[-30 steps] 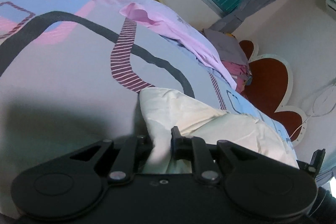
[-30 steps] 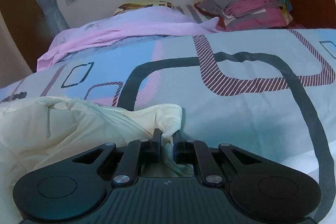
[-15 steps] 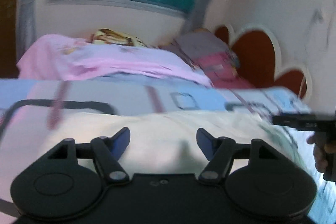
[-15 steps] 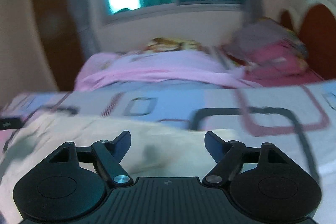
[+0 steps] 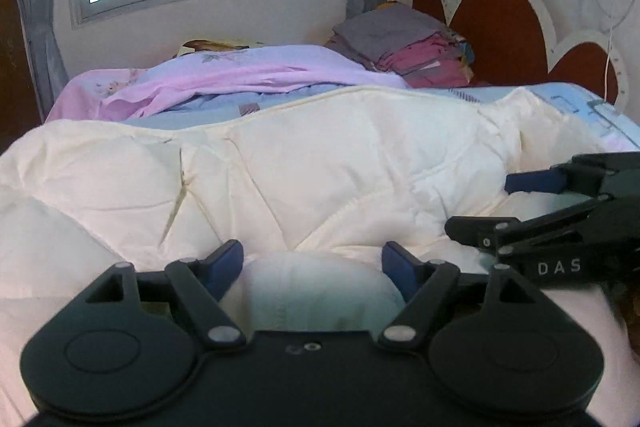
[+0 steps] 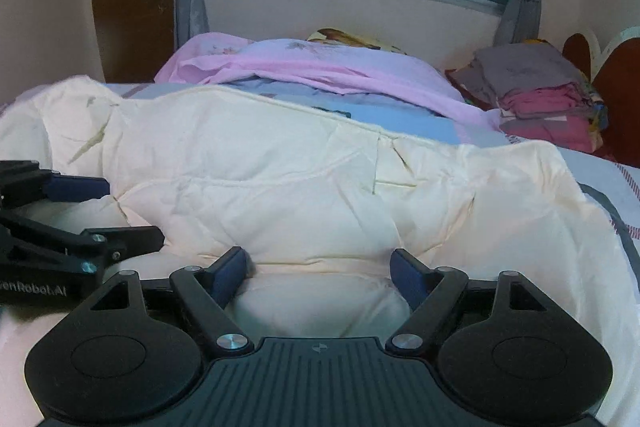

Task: Fold large clothes

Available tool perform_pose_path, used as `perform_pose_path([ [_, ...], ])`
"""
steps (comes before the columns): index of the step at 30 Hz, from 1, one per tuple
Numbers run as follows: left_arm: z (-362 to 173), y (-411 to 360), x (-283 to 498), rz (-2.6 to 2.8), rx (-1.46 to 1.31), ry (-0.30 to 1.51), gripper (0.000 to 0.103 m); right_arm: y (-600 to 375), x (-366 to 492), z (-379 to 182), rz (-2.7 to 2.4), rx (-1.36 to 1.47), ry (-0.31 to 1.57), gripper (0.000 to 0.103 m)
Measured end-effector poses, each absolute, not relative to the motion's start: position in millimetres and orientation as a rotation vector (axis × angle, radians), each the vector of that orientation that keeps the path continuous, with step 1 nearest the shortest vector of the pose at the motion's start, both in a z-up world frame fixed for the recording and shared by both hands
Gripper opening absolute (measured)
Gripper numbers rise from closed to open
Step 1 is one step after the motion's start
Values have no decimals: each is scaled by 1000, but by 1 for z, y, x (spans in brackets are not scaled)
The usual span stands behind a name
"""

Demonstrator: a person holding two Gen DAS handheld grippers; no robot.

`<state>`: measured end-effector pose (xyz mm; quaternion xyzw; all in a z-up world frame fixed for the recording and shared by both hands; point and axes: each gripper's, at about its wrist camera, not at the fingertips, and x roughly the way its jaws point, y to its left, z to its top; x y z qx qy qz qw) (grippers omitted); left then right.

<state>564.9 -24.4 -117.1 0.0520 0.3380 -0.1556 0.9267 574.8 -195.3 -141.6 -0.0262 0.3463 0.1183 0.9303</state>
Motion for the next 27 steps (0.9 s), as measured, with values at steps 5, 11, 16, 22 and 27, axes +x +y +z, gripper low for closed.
perform_pose_path([
  [5, -93, -6, 539, -295, 122, 680, 90, -230, 539, -106, 209, 55, 652, 78],
  [11, -78, 84, 437, -73, 68, 607, 97, -352, 441, -105, 1, 439, 665, 78],
  [16, -95, 146, 375, 114, -157, 699, 93, -400, 382, -137, -42, 764, 740, 78],
  [22, -105, 159, 362, 63, -473, 711, 84, -395, 371, -158, 16, 993, 724, 78],
  [27, -124, 166, 380, -5, -721, 709, 84, -390, 388, -164, 67, 1062, 691, 92],
])
